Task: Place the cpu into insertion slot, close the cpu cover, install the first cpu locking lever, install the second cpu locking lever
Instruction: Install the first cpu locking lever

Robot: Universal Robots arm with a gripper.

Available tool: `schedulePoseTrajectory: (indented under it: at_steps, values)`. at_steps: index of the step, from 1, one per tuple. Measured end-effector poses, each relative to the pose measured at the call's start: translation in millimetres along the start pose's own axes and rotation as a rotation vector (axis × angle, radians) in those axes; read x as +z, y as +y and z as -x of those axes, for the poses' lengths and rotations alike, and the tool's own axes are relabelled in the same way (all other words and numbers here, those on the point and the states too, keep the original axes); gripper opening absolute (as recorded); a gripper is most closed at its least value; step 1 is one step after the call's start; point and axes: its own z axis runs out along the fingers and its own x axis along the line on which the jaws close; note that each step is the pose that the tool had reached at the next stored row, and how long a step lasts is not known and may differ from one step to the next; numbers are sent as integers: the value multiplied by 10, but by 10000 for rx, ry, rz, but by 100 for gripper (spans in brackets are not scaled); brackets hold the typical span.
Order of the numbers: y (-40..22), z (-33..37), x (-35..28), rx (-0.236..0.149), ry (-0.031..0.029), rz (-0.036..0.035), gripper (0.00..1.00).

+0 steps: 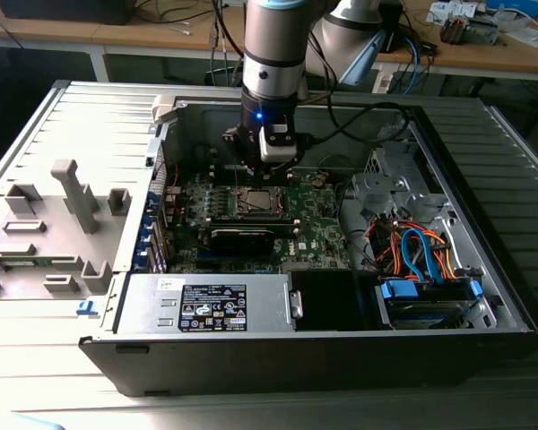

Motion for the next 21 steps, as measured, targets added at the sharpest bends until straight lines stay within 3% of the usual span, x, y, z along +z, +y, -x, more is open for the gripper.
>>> schedulePoseTrajectory:
  at_steps: [3, 18, 21]
  values:
    - [0, 0, 0, -428, -15, -12, 11]
    - [0, 0, 0, -850, -32, -25, 11]
    - [1, -1, 0, -1024, -25, 12, 11]
